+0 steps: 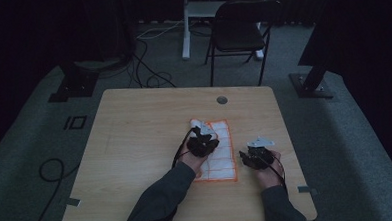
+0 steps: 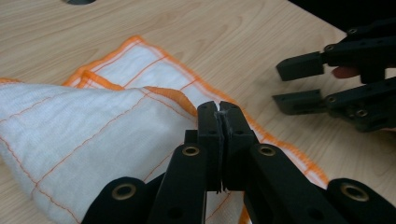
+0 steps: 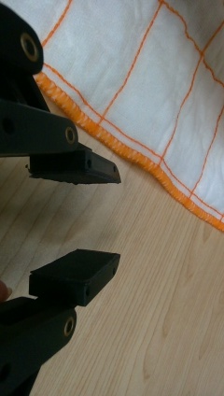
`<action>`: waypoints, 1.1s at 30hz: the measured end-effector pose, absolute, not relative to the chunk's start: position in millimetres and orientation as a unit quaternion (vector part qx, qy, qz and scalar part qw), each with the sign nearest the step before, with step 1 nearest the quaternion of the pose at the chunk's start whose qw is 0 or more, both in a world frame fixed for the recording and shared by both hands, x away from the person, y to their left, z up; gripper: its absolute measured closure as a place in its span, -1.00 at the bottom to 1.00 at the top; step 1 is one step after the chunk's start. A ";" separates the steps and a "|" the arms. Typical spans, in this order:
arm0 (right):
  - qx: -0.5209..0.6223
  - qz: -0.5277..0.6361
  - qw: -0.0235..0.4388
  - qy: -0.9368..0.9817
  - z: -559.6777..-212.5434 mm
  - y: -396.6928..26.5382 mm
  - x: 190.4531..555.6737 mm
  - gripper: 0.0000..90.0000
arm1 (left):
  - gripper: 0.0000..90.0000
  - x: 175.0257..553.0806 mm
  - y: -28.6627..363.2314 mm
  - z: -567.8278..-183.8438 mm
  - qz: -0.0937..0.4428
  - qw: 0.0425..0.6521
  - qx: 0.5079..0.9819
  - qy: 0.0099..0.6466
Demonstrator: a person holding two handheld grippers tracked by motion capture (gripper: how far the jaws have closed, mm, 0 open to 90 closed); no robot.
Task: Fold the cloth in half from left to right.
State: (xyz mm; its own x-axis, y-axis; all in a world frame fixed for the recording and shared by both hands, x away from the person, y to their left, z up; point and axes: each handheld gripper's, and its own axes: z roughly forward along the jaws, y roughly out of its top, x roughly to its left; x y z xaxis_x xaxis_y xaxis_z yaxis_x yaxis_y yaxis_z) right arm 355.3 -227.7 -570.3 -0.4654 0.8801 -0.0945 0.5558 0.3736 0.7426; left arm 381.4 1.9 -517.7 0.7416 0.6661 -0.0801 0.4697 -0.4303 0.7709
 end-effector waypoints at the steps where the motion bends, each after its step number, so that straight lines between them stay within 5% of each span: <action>1: 0.453 0.327 0.248 0.791 -570.5 -228.2 355.4 0.21 | 0.98 381.3 -0.6 -518.0 0.118 0.412 0.838 0.337; 20: 0.459 0.327 0.247 0.789 -572.4 -231.0 355.5 0.22 | 0.97 387.3 -33.6 -527.3 0.103 0.410 0.843 0.333; 33: 0.444 0.343 0.246 0.790 -563.9 -221.7 356.6 0.29 | 0.66 384.0 -8.5 -525.6 0.120 0.417 0.835 0.337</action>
